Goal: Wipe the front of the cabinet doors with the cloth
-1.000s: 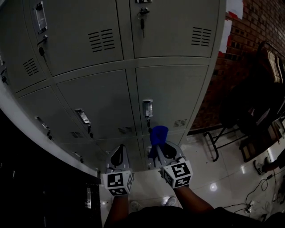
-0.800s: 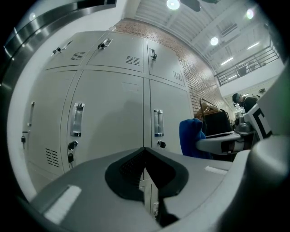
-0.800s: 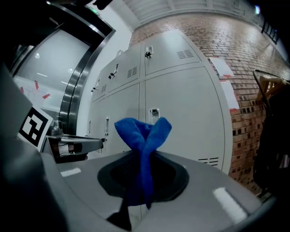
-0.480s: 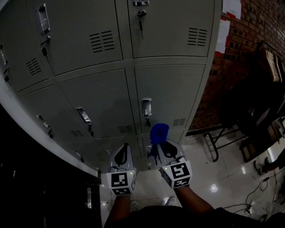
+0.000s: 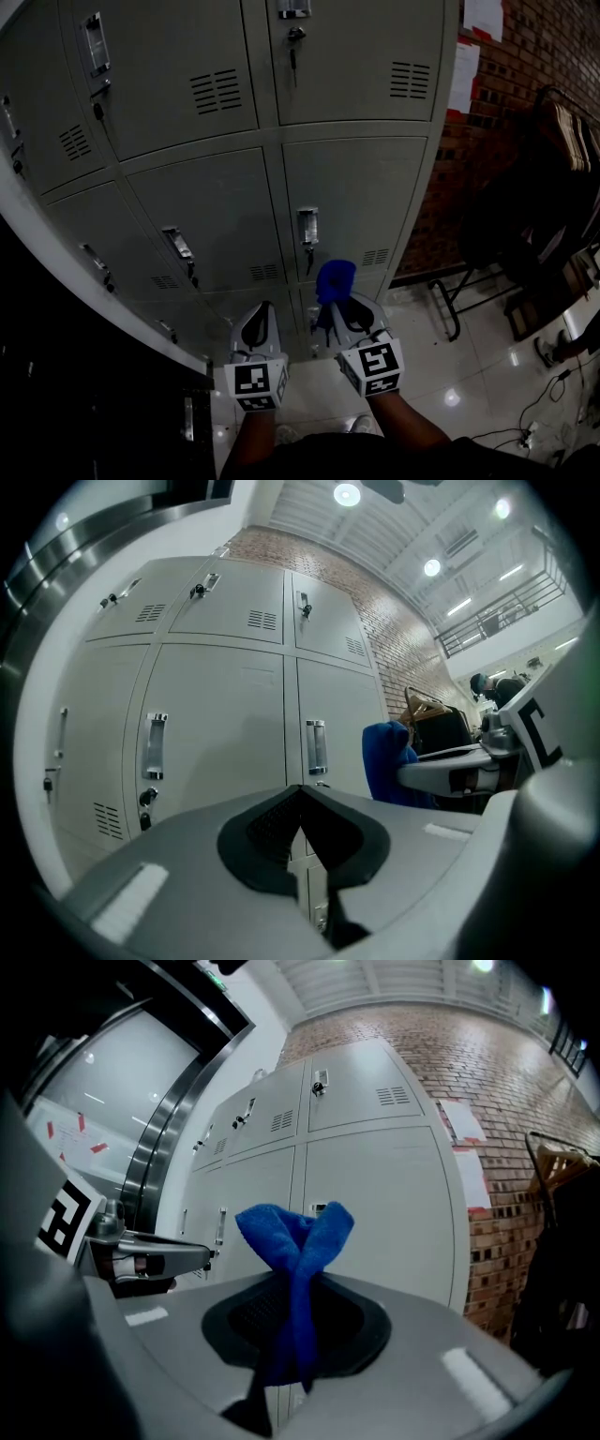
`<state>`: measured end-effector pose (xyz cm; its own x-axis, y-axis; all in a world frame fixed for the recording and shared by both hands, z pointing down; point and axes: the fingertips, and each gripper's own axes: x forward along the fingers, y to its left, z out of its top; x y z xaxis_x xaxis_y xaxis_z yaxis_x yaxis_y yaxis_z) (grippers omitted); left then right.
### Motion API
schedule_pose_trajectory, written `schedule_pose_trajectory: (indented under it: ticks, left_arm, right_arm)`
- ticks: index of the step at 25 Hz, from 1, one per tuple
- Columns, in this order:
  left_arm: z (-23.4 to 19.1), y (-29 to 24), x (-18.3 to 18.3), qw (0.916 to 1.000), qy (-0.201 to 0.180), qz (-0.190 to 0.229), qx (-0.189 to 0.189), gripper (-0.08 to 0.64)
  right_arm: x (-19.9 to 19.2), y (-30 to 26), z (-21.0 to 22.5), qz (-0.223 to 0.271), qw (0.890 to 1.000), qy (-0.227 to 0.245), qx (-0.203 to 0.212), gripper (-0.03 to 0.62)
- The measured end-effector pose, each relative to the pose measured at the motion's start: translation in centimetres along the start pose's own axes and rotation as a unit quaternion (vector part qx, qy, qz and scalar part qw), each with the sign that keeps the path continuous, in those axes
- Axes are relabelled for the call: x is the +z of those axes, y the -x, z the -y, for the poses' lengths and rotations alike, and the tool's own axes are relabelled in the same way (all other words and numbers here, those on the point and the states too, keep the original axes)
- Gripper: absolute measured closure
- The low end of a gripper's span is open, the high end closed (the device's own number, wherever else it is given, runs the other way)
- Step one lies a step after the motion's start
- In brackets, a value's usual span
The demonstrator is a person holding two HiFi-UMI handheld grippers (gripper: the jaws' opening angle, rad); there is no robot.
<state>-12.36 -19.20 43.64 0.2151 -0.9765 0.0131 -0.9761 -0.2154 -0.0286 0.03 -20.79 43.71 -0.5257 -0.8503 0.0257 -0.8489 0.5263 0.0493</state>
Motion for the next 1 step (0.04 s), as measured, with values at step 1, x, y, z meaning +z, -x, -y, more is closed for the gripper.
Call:
schedule_pose_trajectory:
  ticks: [1]
  left_arm:
    - [0.01,0.05,0.02,1.0,0.0,0.0,-0.001,0.543]
  right_arm:
    - [-0.07,0.06,0.0,-0.001,1.0,-0.001,-0.001,0.528]
